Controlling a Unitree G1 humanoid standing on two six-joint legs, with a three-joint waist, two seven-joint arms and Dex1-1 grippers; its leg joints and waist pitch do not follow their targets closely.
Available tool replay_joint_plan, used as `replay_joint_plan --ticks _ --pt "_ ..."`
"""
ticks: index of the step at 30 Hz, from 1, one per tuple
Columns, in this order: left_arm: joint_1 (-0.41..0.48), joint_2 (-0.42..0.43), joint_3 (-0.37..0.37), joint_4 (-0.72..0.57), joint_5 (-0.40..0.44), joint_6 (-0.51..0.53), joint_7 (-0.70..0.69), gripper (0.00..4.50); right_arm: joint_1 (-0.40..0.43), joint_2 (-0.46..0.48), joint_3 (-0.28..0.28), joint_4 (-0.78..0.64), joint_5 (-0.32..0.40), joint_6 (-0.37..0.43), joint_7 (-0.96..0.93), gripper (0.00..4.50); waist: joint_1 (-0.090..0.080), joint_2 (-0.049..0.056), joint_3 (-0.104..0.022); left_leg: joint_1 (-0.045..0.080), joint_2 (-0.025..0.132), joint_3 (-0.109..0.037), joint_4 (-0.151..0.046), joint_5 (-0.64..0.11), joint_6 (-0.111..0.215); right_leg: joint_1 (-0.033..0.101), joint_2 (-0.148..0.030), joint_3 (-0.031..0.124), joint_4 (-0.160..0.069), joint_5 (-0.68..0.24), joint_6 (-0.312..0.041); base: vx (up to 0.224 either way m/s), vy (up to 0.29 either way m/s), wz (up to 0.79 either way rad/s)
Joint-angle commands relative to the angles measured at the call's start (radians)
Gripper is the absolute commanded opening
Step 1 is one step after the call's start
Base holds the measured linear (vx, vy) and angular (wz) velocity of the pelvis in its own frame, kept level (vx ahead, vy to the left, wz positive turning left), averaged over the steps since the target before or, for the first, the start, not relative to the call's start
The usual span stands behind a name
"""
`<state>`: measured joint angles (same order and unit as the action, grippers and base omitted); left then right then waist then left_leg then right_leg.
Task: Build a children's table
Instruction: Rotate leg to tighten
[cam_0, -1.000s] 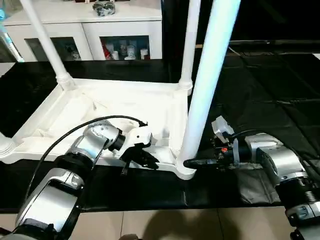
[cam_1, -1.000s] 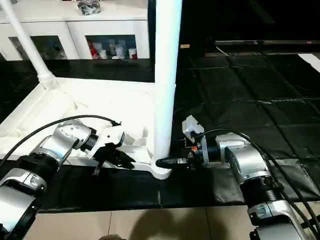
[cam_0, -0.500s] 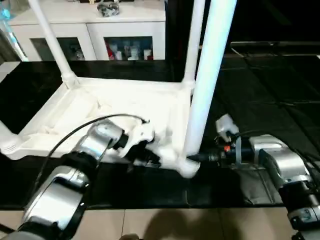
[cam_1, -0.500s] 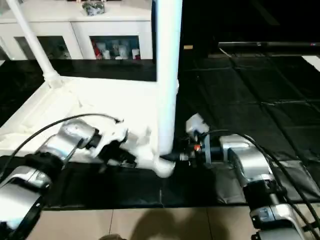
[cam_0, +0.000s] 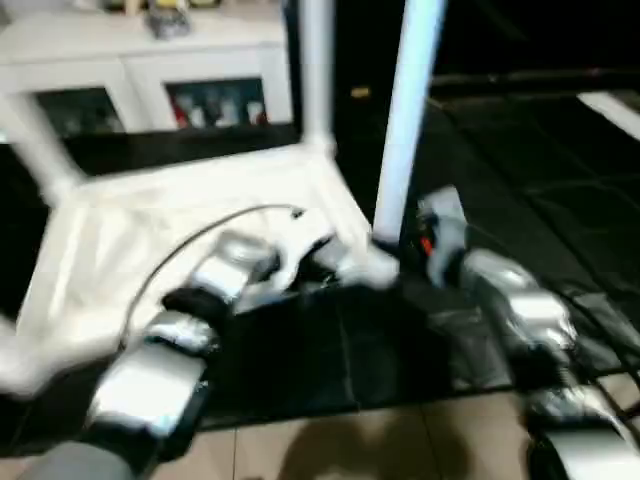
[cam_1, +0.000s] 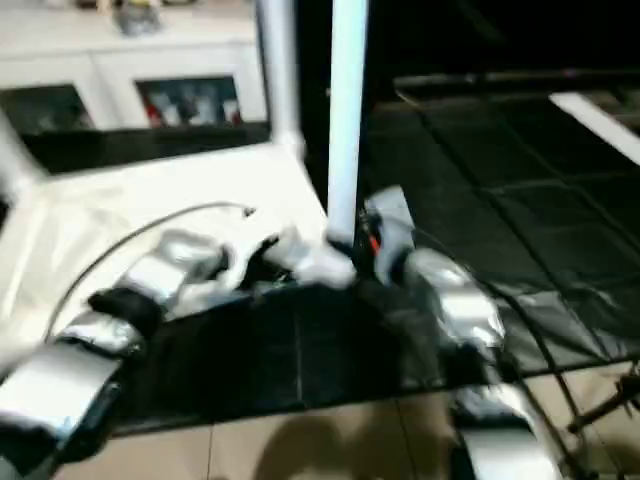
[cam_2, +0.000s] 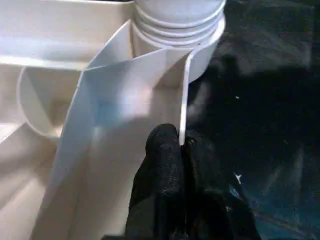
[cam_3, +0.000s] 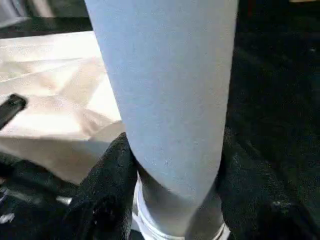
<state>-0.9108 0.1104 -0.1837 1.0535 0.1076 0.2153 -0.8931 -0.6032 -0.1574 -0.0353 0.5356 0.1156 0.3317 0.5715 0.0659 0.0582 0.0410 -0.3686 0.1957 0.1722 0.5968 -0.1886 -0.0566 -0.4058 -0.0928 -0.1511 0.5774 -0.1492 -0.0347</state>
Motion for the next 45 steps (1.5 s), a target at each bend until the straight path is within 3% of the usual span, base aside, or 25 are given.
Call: replay_joint_plan --ticks 1,4,10,14,18,22,26,28,29,31,36,44,45 --pt "-0.047 -0.055 0.028 -0.063 -0.054 -0.024 0.030 0.00 -0.008 0.101 0.107 0.025 0.024 0.013 0.077 2.53 0.011 -0.020 -0.080 0.000 0.027 -0.011 -0.052 -0.068 0.114 0.072 -0.070 0.059 -0.059 -0.181 -0.170 0.000 0.000 0.00" --pt "-0.036 -0.048 0.024 -0.079 -0.050 -0.021 0.012 0.00 -0.002 0.104 0.107 0.012 0.029 0.012 0.090 2.67 0.014 -0.019 -0.078 0.000 0.031 -0.010 -0.052 -0.065 0.136 0.073 -0.072 0.059 -0.057 -0.168 -0.184 0.000 0.000 0.00" --pt "-0.020 -0.018 0.011 -0.080 -0.039 -0.043 -0.027 0.00 0.019 0.084 0.101 -0.004 0.026 -0.028 0.113 3.22 0.012 -0.016 -0.075 0.003 0.032 -0.011 -0.056 -0.105 0.113 0.073 -0.073 0.059 -0.064 -0.223 -0.167 0.000 0.000 0.00" --pt "-0.007 0.004 -0.001 -0.085 -0.026 -0.053 -0.056 0.00 0.037 0.056 0.110 -0.021 0.008 -0.048 0.121 3.53 0.010 -0.016 -0.076 0.003 0.033 -0.012 -0.056 -0.104 0.117 0.074 -0.073 0.061 -0.059 -0.192 -0.181 0.000 0.000 0.00" --pt "0.013 0.041 -0.018 -0.096 -0.016 -0.083 -0.120 0.00 0.071 0.013 0.109 -0.078 0.038 -0.038 0.203 3.90 0.012 -0.017 -0.075 0.003 0.035 -0.010 -0.056 -0.107 0.123 0.075 -0.073 0.062 -0.059 -0.195 -0.179 0.000 0.000 0.00" --pt "0.031 0.082 -0.041 -0.102 -0.005 -0.128 -0.200 0.00 0.106 -0.056 0.132 -0.130 0.041 -0.040 0.303 4.22 0.025 -0.021 -0.074 0.006 0.036 -0.008 -0.057 -0.122 0.121 0.072 -0.073 0.062 -0.064 -0.234 -0.162 0.000 0.000 0.00" --pt "0.051 0.120 -0.066 -0.108 0.004 -0.186 -0.284 0.00 0.119 -0.121 0.126 -0.155 0.074 -0.020 0.415 4.43 0.039 -0.018 -0.074 0.007 0.041 -0.009 -0.057 -0.126 0.118 0.069 -0.073 0.064 -0.061 -0.234 -0.158 0.000 0.000 0.00" --pt "0.061 0.137 -0.075 -0.116 0.002 -0.216 -0.331 0.00 0.122 -0.150 0.111 -0.162 0.095 -0.016 0.467 4.43 0.045 -0.017 -0.075 0.007 0.043 -0.009 -0.057 -0.121 0.115 0.068 -0.076 0.064 -0.059 -0.226 -0.163 0.000 0.000 0.00" --pt "0.069 0.151 -0.085 -0.128 -0.004 -0.235 -0.386 0.00 0.126 -0.178 0.108 -0.170 0.108 -0.016 0.512 4.43 0.052 -0.024 -0.075 0.008 0.043 -0.009 -0.058 -0.120 0.115 0.069 -0.077 0.065 -0.059 -0.235 -0.160 0.000 0.000 0.00" --pt "0.073 0.159 -0.091 -0.137 -0.008 -0.243 -0.418 0.00 0.129 -0.195 0.110 -0.176 0.113 -0.017 0.536 4.43 0.058 -0.019 -0.076 0.009 0.047 -0.009 -0.058 -0.115 0.112 0.065 -0.077 0.066 -0.057 -0.231 -0.161 0.000 0.000 0.00" --pt "0.084 0.195 -0.135 -0.163 -0.007 -0.286 -0.540 0.00 0.133 -0.257 0.132 -0.196 0.113 -0.030 0.607 4.43 0.079 -0.021 -0.073 0.015 0.048 -0.007 -0.060 -0.127 0.091 0.060 -0.079 0.069 -0.059 -0.257 -0.155 0.000 0.000 0.00" --pt "0.105 0.198 -0.145 -0.189 -0.017 -0.300 -0.588 0.00 0.128 -0.283 0.182 -0.196 0.126 -0.031 0.714 4.43 0.087 -0.026 -0.074 0.010 0.048 -0.009 -0.060 -0.127 0.086 0.064 -0.081 0.069 -0.055 -0.247 -0.157 0.000 0.000 0.00" --pt "0.108 0.199 -0.147 -0.193 -0.016 -0.301 -0.591 0.00 0.121 -0.284 0.188 -0.183 0.128 -0.026 0.726 4.26 0.088 -0.026 -0.074 0.010 0.048 -0.009 -0.059 -0.122 0.088 0.063 -0.080 0.069 -0.056 -0.253 -0.152 0.000 0.000 0.00"
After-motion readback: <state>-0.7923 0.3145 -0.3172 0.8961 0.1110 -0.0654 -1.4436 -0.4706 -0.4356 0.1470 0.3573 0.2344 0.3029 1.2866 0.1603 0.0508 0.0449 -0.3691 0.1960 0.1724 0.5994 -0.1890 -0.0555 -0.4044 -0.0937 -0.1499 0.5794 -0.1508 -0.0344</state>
